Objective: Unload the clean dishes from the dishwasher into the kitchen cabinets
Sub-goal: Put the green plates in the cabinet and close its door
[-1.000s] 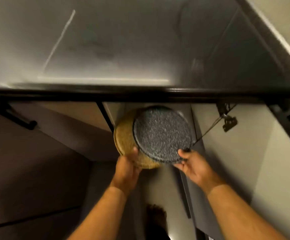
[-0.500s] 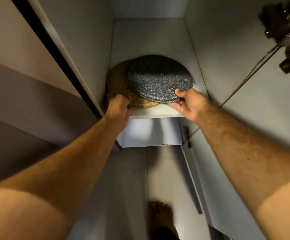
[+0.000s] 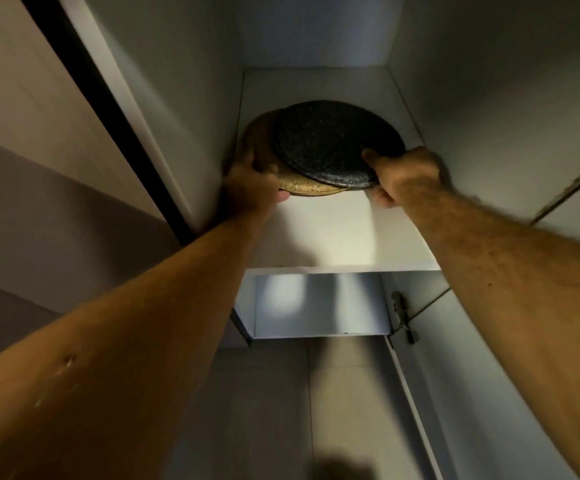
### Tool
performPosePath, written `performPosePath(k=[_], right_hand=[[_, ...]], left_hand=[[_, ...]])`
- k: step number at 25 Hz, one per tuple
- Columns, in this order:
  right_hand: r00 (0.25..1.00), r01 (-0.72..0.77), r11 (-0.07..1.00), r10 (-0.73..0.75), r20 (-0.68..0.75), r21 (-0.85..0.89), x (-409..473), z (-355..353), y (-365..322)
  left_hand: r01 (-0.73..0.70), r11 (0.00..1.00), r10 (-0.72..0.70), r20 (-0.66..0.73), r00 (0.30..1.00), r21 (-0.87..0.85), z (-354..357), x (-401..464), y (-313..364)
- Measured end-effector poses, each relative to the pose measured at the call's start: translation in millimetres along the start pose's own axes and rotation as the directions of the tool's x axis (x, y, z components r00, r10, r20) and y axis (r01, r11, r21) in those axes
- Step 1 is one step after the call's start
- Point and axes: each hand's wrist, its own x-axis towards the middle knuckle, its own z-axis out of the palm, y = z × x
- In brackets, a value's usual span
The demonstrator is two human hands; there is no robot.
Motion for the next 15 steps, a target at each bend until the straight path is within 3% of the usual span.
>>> performPosePath(k=[2, 3, 4, 6, 12, 15], right_hand=[[0.994, 0.111, 0.992, -0.112, -0.013, -0.058, 11.7, 6.9, 0.6], [0.987, 0.159, 0.984, -0.160, -0.013, -0.079, 17.5, 8.1, -1.0], [0.982, 0.185, 0.979, -0.187, -0.013, -0.088, 21.3, 8.1, -2.4], [0.980, 0.201, 0.977, -0.200, 0.013, -0.066, 24.9, 6.3, -5.1], [0.918, 0.395, 0.909, -0.385, 0.092, -0.138, 26.8, 12.1, -10.6], [0.828, 0.556, 0.743, -0.536, 0.167, -0.373, 29.3, 15.1, -9.3]], left_hand=[[0.037, 0.999, -0.037, -0.005, 0.999, -0.025, 6.2, 18.2, 2.1], [-0.010, 0.998, 0.011, -0.020, 1.000, 0.060, 8.7, 25.9, 2.7], [-0.102, 0.953, 0.117, -0.035, 0.993, 0.286, 11.0, 28.4, 3.2], [-0.201, 0.747, 0.280, -0.026, 0.960, 0.634, 16.0, 31.6, -1.1], [-0.269, 0.716, 0.260, 0.111, 0.959, 0.644, 30.3, 52.4, -12.3], [-0.300, 0.701, 0.300, 0.114, 0.947, 0.647, 34.8, 63.9, -14.8]])
